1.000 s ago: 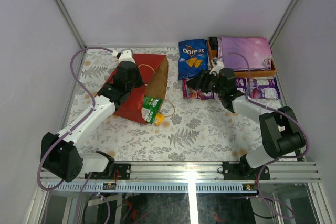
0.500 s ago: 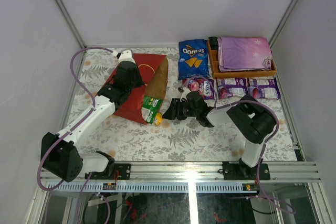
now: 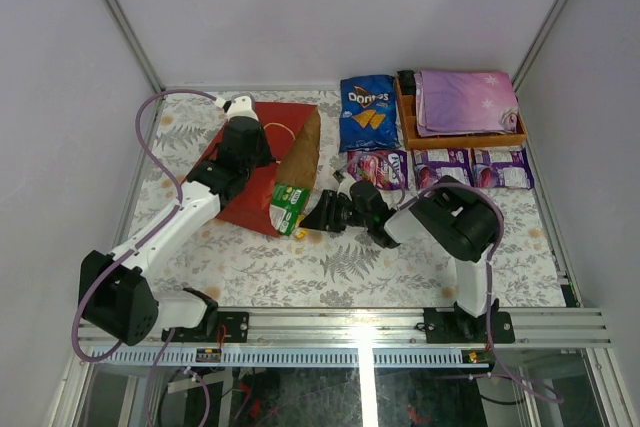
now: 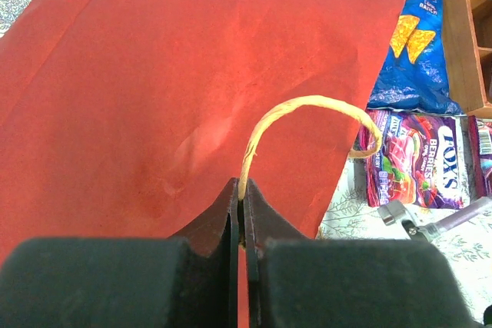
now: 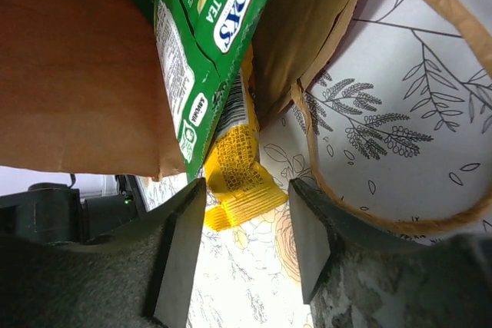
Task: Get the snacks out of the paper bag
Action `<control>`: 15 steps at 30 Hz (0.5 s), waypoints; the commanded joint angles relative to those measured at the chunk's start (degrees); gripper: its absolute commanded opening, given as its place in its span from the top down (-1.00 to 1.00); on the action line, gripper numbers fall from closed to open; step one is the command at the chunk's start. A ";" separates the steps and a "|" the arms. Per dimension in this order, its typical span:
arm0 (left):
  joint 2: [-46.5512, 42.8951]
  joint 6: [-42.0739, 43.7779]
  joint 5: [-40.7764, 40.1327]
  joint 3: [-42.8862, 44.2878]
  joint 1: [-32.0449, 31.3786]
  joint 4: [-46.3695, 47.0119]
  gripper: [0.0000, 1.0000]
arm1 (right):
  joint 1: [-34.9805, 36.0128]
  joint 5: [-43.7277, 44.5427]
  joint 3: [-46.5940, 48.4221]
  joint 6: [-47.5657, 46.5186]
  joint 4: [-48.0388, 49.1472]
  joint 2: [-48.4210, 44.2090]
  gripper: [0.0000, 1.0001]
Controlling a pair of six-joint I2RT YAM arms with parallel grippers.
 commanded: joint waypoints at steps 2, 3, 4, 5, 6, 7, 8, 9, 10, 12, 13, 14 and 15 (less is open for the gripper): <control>0.14 1.29 -1.90 -0.29 0.49 0.99 1.00 | 1.21 -1.21 1.13 3.49 4.88 1.91 0.09; 0.14 1.37 -1.90 -0.26 0.41 0.98 1.00 | 1.29 -1.26 1.04 3.70 5.10 1.90 0.19; 0.10 1.31 -1.90 -0.33 0.45 0.97 1.00 | 1.28 -1.26 0.90 3.83 5.23 1.77 0.30; 0.14 1.31 -1.97 -0.29 0.39 0.98 1.00 | 1.30 -1.20 0.71 3.84 5.25 1.48 0.42; 0.12 1.32 -1.91 -0.29 0.44 0.99 1.00 | 1.28 -1.06 0.44 3.80 5.18 1.02 0.55; 0.04 1.31 -1.90 -0.33 0.46 0.99 1.00 | 1.27 -0.91 0.22 3.62 4.97 0.57 0.68; 0.17 1.36 -1.93 -0.37 0.44 0.98 1.00 | 1.30 -0.65 0.07 3.45 4.61 0.13 0.80; 0.21 1.37 -1.93 -0.31 0.51 0.99 1.00 | 1.28 -0.57 0.05 3.26 4.23 -0.41 0.91; 0.29 1.34 -2.00 -0.30 0.46 0.97 1.00 | 1.30 -0.61 0.04 3.11 3.77 -0.96 0.98; 0.26 1.30 -2.12 -0.33 0.45 0.99 1.00 | 1.30 -0.92 0.05 2.82 2.50 -2.68 1.00; 0.29 1.29 -2.13 -0.32 0.42 0.99 1.00 | 1.29 -1.29 0.17 2.71 1.45 -3.70 1.00; 0.30 1.32 -2.23 -0.33 0.45 0.92 1.00 | 1.24 -1.65 0.47 2.43 -0.10 -4.86 1.00; 0.27 1.34 -2.33 -0.37 0.43 0.91 1.00 | 1.31 -2.01 0.90 1.80 -2.15 -6.28 1.00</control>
